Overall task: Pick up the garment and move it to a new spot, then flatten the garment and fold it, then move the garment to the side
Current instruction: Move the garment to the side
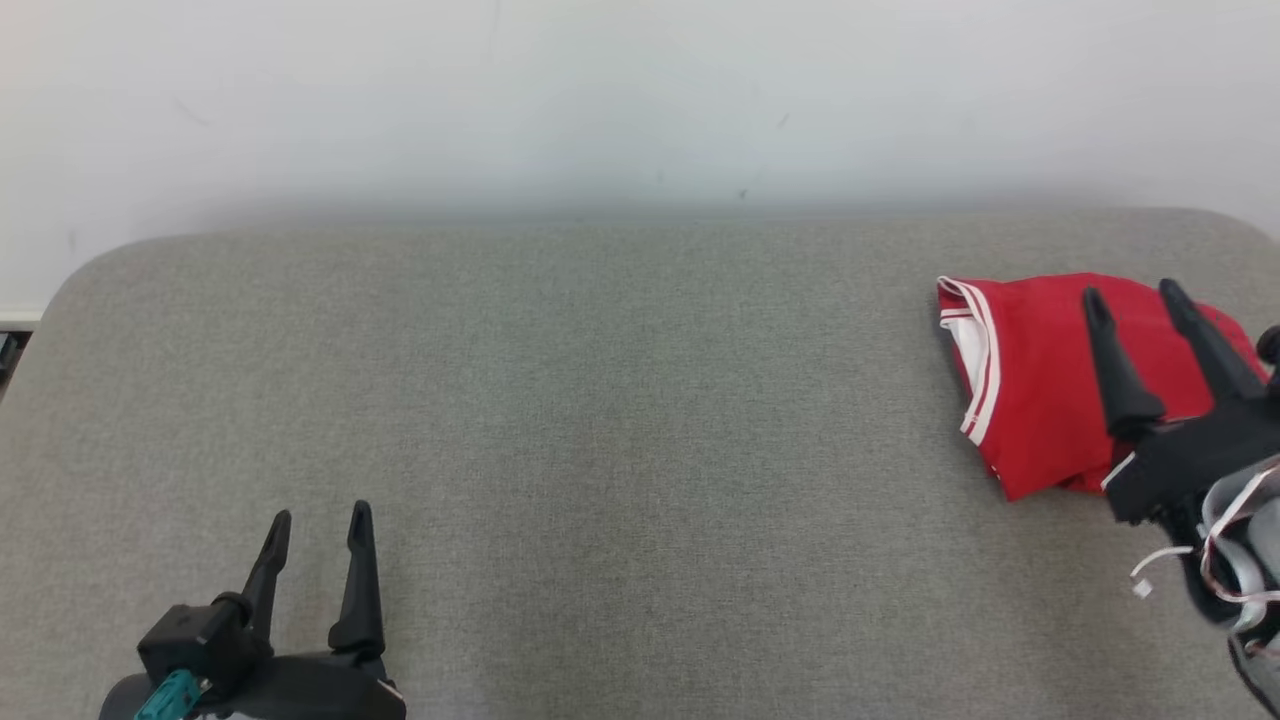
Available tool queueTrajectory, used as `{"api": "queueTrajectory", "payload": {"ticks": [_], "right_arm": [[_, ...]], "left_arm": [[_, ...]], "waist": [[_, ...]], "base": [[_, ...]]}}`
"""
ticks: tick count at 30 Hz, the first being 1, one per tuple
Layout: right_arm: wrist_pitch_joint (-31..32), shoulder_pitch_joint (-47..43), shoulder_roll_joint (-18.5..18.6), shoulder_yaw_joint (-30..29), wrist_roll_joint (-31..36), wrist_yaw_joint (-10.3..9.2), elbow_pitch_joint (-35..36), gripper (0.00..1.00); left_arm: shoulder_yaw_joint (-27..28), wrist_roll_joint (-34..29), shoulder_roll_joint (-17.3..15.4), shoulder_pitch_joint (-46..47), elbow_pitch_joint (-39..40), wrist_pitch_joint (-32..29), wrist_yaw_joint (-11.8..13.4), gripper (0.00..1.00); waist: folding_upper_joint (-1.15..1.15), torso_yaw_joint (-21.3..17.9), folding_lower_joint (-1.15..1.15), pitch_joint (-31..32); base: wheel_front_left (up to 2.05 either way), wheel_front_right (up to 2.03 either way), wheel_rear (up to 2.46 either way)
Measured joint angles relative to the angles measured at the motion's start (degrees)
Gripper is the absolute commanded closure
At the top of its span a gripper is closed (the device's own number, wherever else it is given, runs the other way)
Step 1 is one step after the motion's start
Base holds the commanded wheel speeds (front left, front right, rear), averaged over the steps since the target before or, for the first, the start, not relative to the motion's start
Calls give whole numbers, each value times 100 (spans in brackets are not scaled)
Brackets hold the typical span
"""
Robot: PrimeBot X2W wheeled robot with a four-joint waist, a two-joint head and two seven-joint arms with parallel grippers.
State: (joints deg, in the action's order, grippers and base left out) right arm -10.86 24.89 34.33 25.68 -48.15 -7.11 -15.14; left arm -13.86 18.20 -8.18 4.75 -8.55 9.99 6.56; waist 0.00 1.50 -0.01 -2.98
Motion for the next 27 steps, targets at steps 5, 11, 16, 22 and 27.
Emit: {"api": "queueTrajectory", "payload": {"ticks": [5,11,16,22,27], "right_arm": [[-215,-427,-116,-212,308,-1,211,0],[-285,-1018,-516,-834,794,-1,172,0],[-328,-1443,-876,-1209,1291,-1,89,0],[-332,-1800,-1172,-1558,1775,-1,131,0],[-334,-2104,-1444,-1915,2193,-1,266,0]], "left_arm": [[35,-7,-13,-87,78,12,5,0],[80,-21,-2,-122,211,13,48,0],[152,-94,0,-264,247,-16,48,0],[194,-275,-8,-332,268,-48,49,0],[208,-368,-47,-350,343,-145,49,0]], "waist": [[0,-100,0,101],[0,-149,1,169],[0,-154,1,183],[0,-151,1,190],[0,-152,1,206]], "base": [[0,0,0],[0,0,0],[0,0,0],[0,0,0],[0,0,0]]}}
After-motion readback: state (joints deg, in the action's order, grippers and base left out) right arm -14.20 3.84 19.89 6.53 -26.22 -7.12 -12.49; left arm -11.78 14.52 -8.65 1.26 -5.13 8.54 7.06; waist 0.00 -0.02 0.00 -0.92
